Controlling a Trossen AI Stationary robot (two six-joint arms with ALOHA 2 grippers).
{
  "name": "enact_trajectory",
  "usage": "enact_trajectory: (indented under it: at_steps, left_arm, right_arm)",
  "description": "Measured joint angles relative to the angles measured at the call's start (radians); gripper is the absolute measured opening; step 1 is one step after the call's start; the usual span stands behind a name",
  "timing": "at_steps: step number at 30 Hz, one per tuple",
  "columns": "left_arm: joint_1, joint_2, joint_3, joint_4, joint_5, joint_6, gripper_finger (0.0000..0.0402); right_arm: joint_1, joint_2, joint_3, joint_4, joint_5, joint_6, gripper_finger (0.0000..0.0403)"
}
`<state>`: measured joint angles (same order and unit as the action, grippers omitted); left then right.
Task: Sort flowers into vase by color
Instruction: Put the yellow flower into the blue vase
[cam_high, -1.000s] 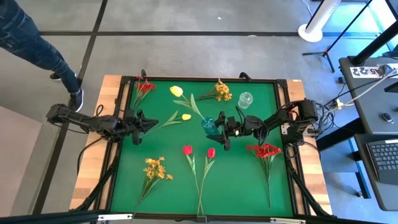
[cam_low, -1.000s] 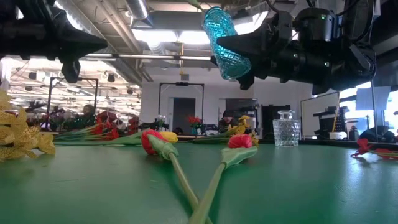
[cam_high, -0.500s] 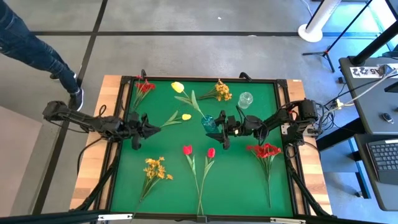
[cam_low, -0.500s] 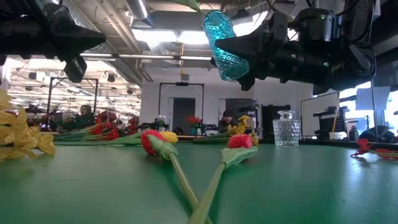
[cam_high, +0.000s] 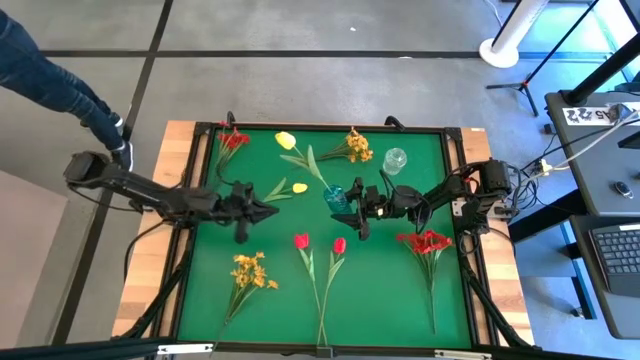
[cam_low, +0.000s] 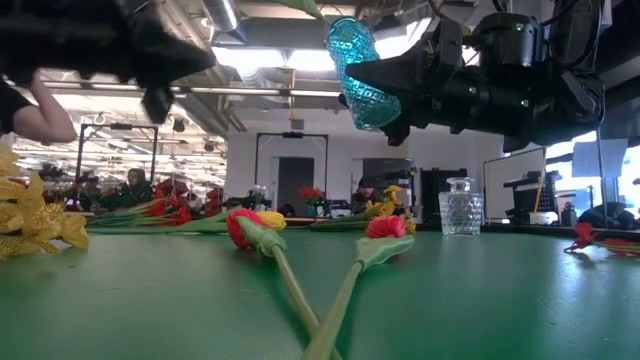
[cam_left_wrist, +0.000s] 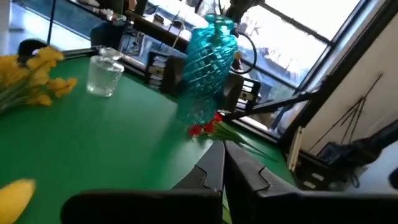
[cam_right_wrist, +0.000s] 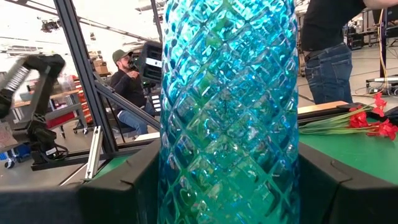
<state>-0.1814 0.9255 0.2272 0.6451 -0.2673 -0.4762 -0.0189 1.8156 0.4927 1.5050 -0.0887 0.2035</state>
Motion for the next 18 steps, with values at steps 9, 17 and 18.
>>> enact_trajectory:
  at_steps: [9,17,18]
  left_arm:
    - [0.058,0.369,0.391,-0.163,0.014,0.093,0.0041]
    - [0.082,0.495,0.592,-0.303,0.069,0.094,0.0132]
    - [0.079,0.497,0.595,-0.289,0.085,0.094,0.0141]
  right_arm:
    - [0.0,0.0,0.0,-0.005,-0.032,0.0,0.0248]
    - [0.0,0.0,0.0,-0.008,-0.039,-0.001,0.0248]
    - [0.001,0.0,0.0,-0.005,-0.042,0.0,0.0248]
